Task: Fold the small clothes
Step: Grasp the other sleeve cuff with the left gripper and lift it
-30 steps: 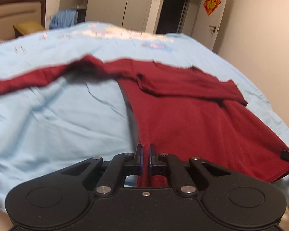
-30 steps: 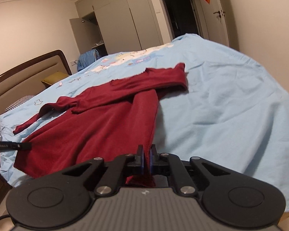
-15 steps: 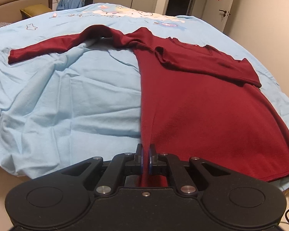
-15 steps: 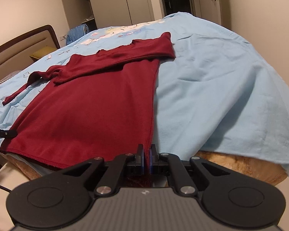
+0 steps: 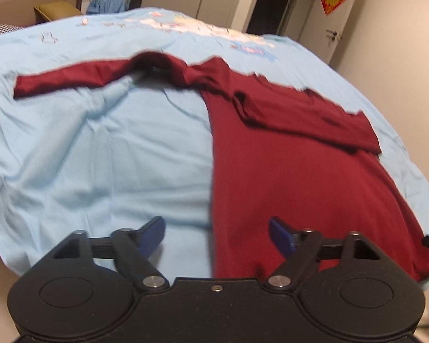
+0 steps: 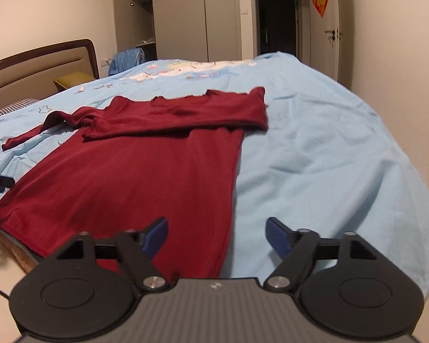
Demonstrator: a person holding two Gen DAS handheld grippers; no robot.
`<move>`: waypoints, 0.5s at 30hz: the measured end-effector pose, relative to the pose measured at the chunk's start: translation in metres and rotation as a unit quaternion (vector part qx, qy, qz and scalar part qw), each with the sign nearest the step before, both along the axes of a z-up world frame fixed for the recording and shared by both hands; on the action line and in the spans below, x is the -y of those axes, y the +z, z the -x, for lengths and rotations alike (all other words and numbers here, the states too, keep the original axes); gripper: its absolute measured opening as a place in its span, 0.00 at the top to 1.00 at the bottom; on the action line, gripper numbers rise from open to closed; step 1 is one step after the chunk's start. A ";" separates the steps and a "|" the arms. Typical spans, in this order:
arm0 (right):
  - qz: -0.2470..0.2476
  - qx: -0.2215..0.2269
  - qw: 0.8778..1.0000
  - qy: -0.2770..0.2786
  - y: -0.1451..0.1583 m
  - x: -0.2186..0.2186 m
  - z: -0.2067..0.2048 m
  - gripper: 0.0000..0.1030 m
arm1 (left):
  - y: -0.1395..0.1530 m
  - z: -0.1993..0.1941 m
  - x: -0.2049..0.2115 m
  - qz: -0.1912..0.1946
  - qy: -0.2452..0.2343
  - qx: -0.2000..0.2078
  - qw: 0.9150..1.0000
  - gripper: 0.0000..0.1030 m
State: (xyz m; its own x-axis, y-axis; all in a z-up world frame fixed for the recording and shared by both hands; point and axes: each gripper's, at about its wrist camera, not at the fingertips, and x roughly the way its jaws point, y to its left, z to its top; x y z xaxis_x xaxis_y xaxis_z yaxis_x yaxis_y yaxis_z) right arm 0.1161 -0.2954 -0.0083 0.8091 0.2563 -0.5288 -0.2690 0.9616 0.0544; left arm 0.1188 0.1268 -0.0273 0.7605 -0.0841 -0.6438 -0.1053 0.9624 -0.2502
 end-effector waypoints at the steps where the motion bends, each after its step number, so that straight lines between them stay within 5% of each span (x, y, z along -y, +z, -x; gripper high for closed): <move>1: 0.001 0.004 1.000 0.002 0.000 -0.003 -0.003 0.13 | 0.004 -0.004 -0.006 0.000 0.009 0.006 1.000 0.11; 7: -0.026 0.011 1.000 0.005 -0.003 -0.014 -0.024 0.02 | 0.026 -0.033 -0.068 0.008 0.105 0.056 0.993 0.02; 11: -0.044 0.007 0.999 0.006 -0.005 -0.020 -0.032 0.00 | 0.035 -0.056 -0.121 0.047 0.181 0.091 0.978 0.01; 15: -0.043 0.000 0.999 0.007 -0.007 -0.028 -0.035 0.00 | 0.029 -0.080 -0.166 0.127 0.235 0.110 0.957 0.01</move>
